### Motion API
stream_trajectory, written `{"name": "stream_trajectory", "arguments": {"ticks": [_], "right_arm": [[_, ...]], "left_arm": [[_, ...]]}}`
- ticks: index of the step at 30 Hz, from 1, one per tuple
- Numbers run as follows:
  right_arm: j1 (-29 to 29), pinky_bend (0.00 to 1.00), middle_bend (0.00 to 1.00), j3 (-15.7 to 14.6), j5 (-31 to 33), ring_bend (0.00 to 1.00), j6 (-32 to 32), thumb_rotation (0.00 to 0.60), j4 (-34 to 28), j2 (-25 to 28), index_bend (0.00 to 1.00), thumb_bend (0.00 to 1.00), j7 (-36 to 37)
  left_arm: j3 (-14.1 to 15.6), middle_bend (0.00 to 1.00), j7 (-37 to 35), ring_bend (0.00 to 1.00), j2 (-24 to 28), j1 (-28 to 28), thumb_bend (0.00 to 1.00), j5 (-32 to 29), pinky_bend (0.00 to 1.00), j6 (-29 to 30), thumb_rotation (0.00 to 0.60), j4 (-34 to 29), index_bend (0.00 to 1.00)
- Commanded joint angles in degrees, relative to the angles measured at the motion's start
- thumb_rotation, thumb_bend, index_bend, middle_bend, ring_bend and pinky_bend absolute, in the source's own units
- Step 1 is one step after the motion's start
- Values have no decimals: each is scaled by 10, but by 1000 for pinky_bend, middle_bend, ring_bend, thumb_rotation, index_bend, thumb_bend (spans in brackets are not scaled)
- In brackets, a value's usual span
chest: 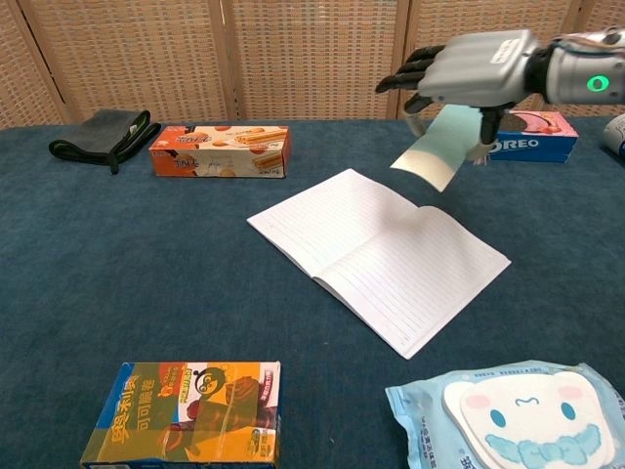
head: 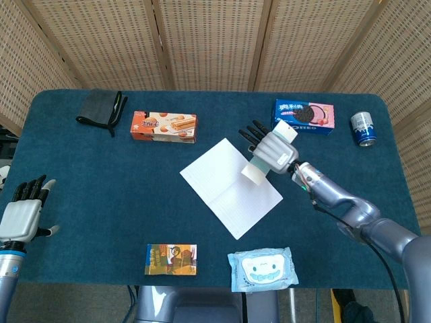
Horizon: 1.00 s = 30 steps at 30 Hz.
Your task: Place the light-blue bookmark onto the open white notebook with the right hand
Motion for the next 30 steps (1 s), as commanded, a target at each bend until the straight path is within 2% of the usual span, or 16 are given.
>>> {"name": "stream_trajectory", "arguments": {"ticks": [1, 8, 12, 17, 23, 27, 30], "right_arm": [[36, 0, 0, 18, 25, 0, -51, 600, 20, -49, 545, 363, -35], [55, 0, 0, 36, 63, 0, -93, 600, 25, -89, 546, 363, -75], [64, 0, 0, 62, 118, 0, -127, 600, 25, -111, 546, 363, -121], [65, 0, 0, 78, 180, 0, -151, 600, 3, -123, 546, 349, -169], [64, 0, 0, 75, 218, 0, -143, 600, 0, -146, 545, 337, -220], [62, 0, 0, 77, 256, 0, -149, 600, -3, -160, 546, 375, -235], [64, 0, 0, 79, 274, 0, -142, 600, 0, -171, 543, 367, -249]], "left_arm": [[-4, 0, -4, 0, 1, -4, 0, -12, 0, -9, 600, 5, 0], [-9, 0, -11, 0, 2, -9, 0, -35, 0, -24, 600, 18, 0], [-9, 0, -14, 0, 3, -11, 0, -38, 0, -27, 600, 21, 0], [-8, 0, -18, 0, 4, -12, 0, -37, 0, -27, 600, 21, 0], [-7, 0, -23, 0, 7, -14, 0, -37, 0, -30, 600, 19, 0], [-7, 0, -26, 0, 7, -13, 0, -38, 0, -29, 600, 20, 0], [-6, 0, -25, 0, 7, -14, 0, -40, 0, -30, 600, 20, 0]]}}
